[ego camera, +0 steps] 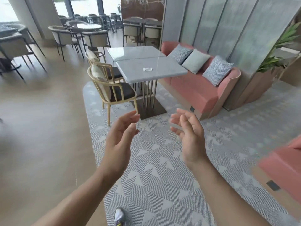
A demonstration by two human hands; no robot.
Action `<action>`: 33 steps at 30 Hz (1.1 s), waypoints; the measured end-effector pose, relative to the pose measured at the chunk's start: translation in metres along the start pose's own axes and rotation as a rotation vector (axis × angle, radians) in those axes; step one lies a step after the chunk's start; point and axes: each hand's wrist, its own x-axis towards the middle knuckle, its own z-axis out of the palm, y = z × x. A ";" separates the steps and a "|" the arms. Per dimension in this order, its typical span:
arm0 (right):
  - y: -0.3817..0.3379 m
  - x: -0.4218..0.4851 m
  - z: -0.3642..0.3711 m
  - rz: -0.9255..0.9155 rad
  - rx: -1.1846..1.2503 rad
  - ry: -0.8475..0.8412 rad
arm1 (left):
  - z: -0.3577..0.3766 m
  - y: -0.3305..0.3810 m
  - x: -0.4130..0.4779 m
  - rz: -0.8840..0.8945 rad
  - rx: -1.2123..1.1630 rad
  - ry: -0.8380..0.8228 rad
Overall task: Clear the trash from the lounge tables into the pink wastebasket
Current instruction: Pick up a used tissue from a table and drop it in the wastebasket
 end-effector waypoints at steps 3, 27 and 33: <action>0.023 0.067 0.039 0.013 -0.016 0.024 | -0.019 -0.024 0.078 -0.030 0.017 -0.023; 0.231 0.676 0.129 0.110 -0.001 0.071 | 0.036 -0.276 0.674 -0.121 0.023 0.038; 0.258 0.801 0.142 0.129 -0.001 0.036 | 0.058 -0.323 0.792 -0.130 0.030 0.052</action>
